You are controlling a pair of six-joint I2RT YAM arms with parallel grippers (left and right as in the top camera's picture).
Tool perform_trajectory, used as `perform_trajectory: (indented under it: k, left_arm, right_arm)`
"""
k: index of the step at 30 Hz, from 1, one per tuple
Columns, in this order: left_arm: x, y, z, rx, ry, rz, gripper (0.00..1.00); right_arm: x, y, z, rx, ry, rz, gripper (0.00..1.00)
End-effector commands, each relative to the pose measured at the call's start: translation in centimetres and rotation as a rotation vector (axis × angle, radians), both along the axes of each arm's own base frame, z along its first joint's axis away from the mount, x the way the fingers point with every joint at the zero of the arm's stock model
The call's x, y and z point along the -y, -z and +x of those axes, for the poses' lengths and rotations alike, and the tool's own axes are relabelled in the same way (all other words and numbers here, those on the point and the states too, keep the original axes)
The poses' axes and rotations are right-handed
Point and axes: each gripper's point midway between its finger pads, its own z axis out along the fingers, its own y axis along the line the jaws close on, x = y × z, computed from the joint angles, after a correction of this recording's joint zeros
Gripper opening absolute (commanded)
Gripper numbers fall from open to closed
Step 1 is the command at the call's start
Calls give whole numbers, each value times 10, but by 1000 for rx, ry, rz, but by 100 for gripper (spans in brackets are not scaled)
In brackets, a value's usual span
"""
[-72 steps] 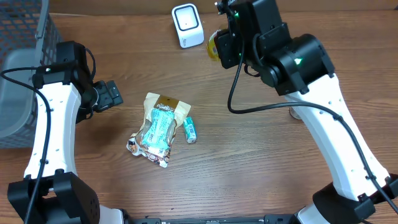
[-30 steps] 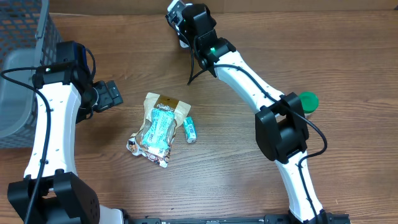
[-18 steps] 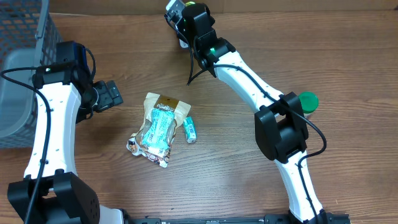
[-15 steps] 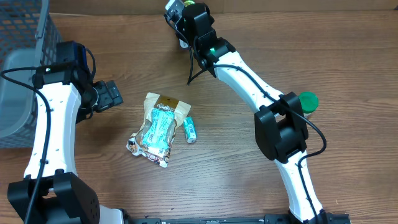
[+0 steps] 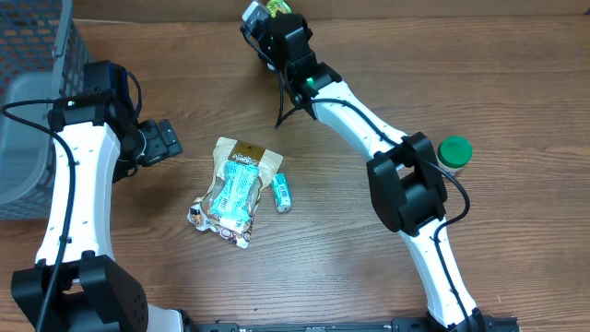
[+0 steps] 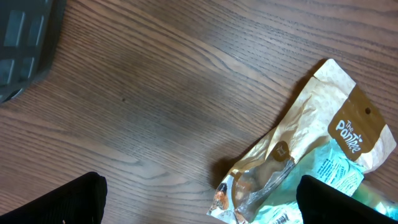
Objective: Scan the item barcode
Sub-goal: 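Hold the yellow bottle in front of the scanner window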
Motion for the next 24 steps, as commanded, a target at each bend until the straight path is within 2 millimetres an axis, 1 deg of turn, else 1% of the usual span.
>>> perform_trajectory:
  k: [1,5,9,12,16,19,21,24]
  left_arm:
    - [0,0,1,2,0,3,100]
    - [-1,0,1,1,0,3,100]
    - [0,0,1,2,0,3,100]
    - [0,0,1,2,0,3,100]
    - [0,0,1,2,0,3,99]
    - [0,0,1,2,0,3,100]
    - [0,0,1,2,0,3,100]
    - [0,0,1,2,0,3,100]
  right_arm:
    - [11,19,4,-16,55,-36,4]
    - [9,24,2,-37,44,-45,4]
    - [-8,35,-9,-87,-32,-45,4]
    - [-19,38,-16,-106,-69,-42,4]
    - [-18,41,-17,-115,-69,-48,4]
    - [-13,47,-18,-141,-63,-57,4]
    - [-14,51,-20,-164,-76,-57,4]
    - [-14,52,-21,-167,-79,-58,4]
